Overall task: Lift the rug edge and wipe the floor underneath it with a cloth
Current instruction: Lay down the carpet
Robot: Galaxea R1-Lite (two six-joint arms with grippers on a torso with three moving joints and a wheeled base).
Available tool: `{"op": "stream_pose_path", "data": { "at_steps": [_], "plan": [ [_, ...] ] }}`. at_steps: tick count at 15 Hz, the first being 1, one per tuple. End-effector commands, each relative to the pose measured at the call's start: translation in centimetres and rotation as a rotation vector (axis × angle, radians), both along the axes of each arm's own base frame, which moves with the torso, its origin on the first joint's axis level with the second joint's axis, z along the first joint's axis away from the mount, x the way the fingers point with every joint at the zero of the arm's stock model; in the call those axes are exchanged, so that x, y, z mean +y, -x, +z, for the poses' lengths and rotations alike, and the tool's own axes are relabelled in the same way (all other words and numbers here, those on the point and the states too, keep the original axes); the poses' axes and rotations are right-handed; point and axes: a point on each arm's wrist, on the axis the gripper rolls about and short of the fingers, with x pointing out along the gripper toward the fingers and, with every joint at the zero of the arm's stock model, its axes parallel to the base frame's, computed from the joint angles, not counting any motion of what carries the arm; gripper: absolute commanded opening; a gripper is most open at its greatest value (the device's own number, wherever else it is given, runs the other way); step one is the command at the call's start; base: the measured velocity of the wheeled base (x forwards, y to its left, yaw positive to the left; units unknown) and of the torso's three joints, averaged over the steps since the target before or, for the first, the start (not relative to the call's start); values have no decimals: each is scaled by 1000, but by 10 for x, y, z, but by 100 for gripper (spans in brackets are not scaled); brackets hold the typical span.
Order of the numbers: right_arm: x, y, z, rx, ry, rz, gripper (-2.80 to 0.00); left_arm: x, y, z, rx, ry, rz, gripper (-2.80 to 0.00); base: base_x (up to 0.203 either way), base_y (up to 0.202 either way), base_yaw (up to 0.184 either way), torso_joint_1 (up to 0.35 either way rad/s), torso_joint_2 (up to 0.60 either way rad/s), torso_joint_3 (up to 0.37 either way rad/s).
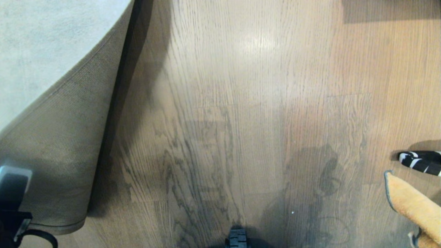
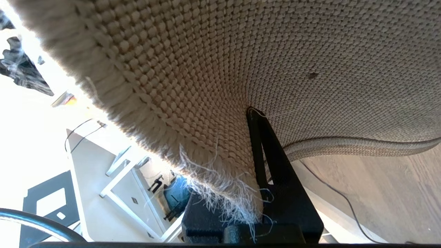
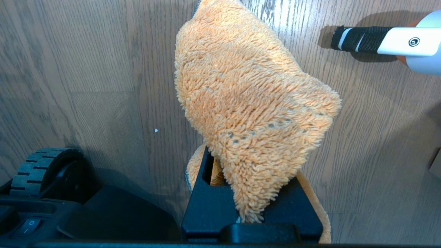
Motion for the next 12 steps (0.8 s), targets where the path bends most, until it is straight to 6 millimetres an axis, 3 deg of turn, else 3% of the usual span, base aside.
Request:
{"op": "stream_pose_path", "data": {
  "at_steps": [1,12],
  "plan": [
    [0,0,0,4,1,1,-280,0,1,1,-10,-3,6,-280,0,0,0,0,0,0],
    [0,0,0,3,1,1,-280,0,3,-2,9,3,-15,-280,0,0,0,0,0,0]
  ]
}}
